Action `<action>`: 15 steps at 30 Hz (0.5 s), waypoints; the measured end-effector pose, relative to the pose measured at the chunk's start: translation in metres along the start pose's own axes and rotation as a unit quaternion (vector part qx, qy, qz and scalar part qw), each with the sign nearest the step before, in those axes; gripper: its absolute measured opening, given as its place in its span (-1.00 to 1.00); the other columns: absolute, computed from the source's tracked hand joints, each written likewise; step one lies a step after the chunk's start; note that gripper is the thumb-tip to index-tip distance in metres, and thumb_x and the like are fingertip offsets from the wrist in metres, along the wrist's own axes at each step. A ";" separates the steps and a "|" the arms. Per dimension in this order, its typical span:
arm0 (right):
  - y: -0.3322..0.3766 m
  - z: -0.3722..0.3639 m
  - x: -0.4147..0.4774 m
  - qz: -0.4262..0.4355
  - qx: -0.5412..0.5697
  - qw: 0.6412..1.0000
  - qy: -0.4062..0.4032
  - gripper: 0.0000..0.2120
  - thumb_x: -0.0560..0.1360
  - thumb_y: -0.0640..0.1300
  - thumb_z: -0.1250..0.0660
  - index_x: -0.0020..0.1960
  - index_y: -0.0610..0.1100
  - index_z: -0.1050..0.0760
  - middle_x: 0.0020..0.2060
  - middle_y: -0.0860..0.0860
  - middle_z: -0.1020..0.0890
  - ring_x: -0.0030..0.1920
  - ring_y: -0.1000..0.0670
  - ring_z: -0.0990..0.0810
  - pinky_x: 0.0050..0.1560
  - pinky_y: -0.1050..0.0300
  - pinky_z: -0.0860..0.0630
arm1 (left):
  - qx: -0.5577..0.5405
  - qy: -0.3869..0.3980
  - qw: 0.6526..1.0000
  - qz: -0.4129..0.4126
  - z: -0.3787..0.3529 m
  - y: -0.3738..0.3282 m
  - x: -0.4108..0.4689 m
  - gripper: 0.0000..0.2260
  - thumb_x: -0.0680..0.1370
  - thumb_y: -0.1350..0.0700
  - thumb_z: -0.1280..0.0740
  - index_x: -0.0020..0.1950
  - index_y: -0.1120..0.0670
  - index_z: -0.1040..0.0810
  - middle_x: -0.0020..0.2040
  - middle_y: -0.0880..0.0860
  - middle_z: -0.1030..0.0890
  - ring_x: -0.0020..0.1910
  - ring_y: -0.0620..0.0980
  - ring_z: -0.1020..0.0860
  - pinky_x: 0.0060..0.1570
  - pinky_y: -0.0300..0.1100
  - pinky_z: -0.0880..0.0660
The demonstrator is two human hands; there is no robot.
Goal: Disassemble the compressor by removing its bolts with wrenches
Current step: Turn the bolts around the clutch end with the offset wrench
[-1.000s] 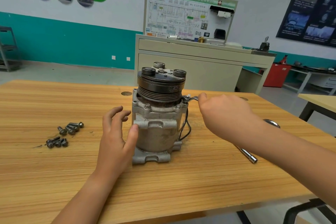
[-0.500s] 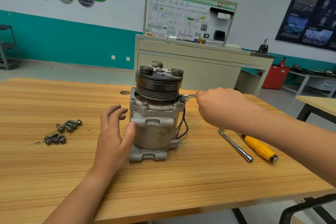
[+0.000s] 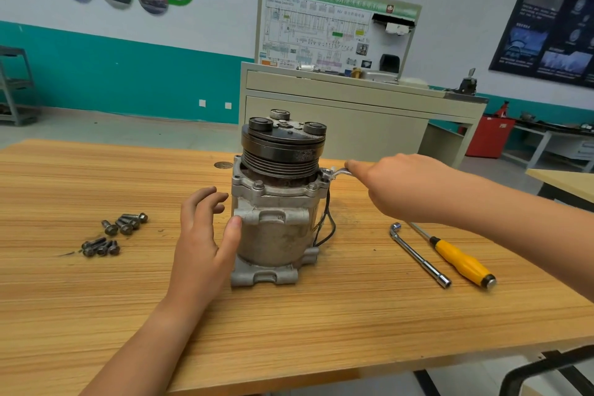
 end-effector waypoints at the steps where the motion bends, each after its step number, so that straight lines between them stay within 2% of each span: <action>1: -0.002 0.001 0.001 0.002 0.002 1.000 -0.002 -0.48 0.53 -0.32 -0.06 0.44 -0.01 -0.10 -0.46 0.03 -0.34 -0.48 0.07 -0.31 -0.56 0.22 -0.16 | 0.000 0.001 1.000 0.000 0.000 0.000 0.000 -0.61 0.46 -0.18 -0.11 0.21 -0.05 -0.36 0.24 -0.12 -0.30 0.08 -0.12 -0.46 -0.08 -0.64 -0.26; 4: -0.003 0.004 0.002 0.007 -0.001 1.000 -0.008 -0.47 0.54 -0.30 -0.04 0.46 0.02 -0.08 -0.44 0.03 -0.32 -0.47 0.07 -0.28 -0.54 0.20 -0.14 | 0.000 0.005 1.000 0.001 -0.001 0.001 0.000 -0.56 0.46 -0.17 -0.10 0.24 0.03 -0.40 0.24 -0.11 -0.30 0.08 -0.12 -0.46 -0.06 -0.63 -0.26; 7: 0.003 0.007 0.002 0.028 0.005 0.999 -0.018 -0.64 0.57 -0.19 -0.03 0.36 -0.08 -0.25 -0.44 0.03 -0.31 -0.47 0.08 -0.27 -0.53 0.21 -0.16 | -0.004 0.007 1.000 0.003 -0.001 0.001 0.001 -0.51 0.46 -0.17 -0.10 0.26 0.09 -0.42 0.25 -0.12 -0.30 0.07 -0.24 -0.45 -0.05 -0.62 -0.26; 10: 0.007 0.009 0.002 0.048 -0.003 0.998 -0.031 -0.66 0.57 -0.07 -0.02 0.31 -0.12 -0.30 -0.45 0.04 -0.29 -0.47 0.08 -0.25 -0.51 0.22 -0.15 | -0.008 0.008 1.000 0.003 -0.002 0.001 0.001 -0.51 0.45 -0.17 -0.10 0.26 0.07 -0.41 0.24 -0.13 -0.30 0.08 -0.33 -0.43 -0.07 -0.62 -0.28; 13: 0.001 0.004 0.004 0.054 -0.035 0.997 -0.040 -0.64 0.58 -0.15 -0.01 0.37 -0.08 -0.20 -0.46 0.04 -0.30 -0.48 0.06 -0.26 -0.52 0.20 -0.13 | -0.004 0.013 1.000 0.000 -0.003 0.002 0.002 -0.48 0.45 -0.17 -0.10 0.28 0.12 -0.41 0.25 -0.12 -0.30 0.07 -0.21 -0.45 -0.07 -0.62 -0.28; 15: -0.002 0.002 0.009 0.058 -0.061 0.995 -0.055 -0.59 0.56 -0.23 -0.05 0.40 -0.06 -0.17 -0.45 0.04 -0.35 -0.48 0.04 -0.30 -0.52 0.20 -0.14 | -0.003 0.012 1.000 -0.002 -0.003 0.002 0.002 -0.47 0.46 -0.17 -0.09 0.29 0.13 -0.41 0.25 -0.12 -0.30 0.07 -0.22 -0.45 -0.07 -0.61 -0.30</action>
Point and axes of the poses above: each hand's wrist, its own x-axis towards the middle knuckle, its own z-axis out of the back of the hand, y = z × x, the point moved 9 cm from there along x, towards the middle knuckle
